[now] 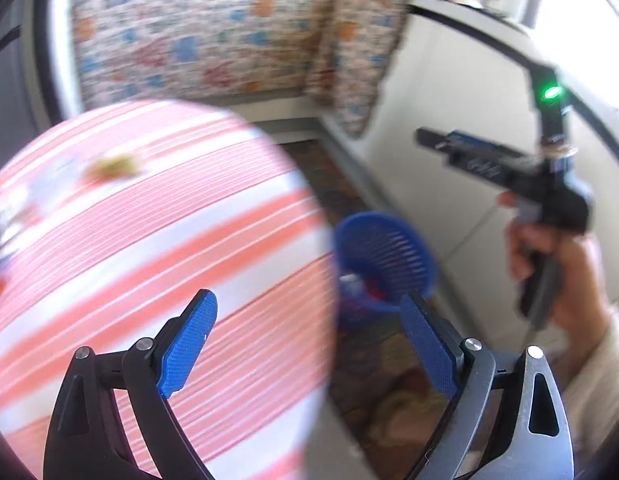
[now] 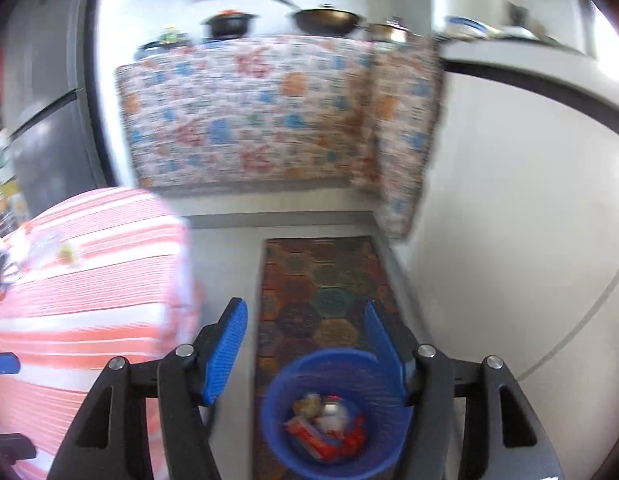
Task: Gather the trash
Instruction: 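Swing both tools back toward the table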
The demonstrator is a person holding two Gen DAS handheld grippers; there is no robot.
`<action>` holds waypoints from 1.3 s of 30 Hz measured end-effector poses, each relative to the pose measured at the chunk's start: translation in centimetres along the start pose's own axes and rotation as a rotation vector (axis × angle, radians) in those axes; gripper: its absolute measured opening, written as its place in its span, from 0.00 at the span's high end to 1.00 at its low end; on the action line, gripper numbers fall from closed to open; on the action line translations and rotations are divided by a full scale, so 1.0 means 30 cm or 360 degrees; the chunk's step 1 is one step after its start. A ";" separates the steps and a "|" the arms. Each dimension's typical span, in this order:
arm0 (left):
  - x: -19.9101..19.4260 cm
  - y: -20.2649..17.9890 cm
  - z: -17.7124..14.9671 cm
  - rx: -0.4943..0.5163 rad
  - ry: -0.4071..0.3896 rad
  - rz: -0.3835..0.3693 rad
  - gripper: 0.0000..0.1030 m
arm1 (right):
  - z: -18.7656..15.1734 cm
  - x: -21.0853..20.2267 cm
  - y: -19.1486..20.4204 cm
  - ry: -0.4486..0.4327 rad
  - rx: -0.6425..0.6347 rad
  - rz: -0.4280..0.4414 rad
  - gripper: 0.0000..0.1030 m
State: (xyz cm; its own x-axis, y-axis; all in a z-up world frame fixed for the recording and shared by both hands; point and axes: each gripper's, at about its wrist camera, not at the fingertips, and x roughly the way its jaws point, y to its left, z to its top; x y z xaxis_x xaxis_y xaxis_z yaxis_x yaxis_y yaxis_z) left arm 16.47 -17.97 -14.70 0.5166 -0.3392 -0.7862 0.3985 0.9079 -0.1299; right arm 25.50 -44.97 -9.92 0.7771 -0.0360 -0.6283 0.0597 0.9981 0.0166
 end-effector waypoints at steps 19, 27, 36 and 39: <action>-0.107 0.709 -0.290 -0.0337 0.0015 0.0372 0.05 | -0.270 -0.003 1.012 0.0359 -0.0386 0.0551 0.35; -0.092 0.745 -0.297 -0.0202 0.0082 0.0457 0.01 | -0.240 0.052 1.106 0.0322 -0.0399 0.0459 0.28; -0.211 1.000 -0.164 -0.0089 0.0032 0.0251 0.01 | -0.239 0.058 1.106 0.0315 -0.0402 0.0460 0.27; -0.199 1.078 -0.112 -0.0041 -0.0017 0.0185 0.01 | -0.239 0.058 1.106 0.0315 -0.0402 0.0460 0.27</action>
State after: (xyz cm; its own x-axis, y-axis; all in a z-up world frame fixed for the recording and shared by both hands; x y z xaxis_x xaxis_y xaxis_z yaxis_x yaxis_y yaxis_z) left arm 23.72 14.24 -16.24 0.5661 -0.2336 -0.7906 0.3157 0.9473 -0.0538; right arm 24.33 -11.55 -16.04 0.6026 0.2326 -0.7634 -0.3171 0.9476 0.0384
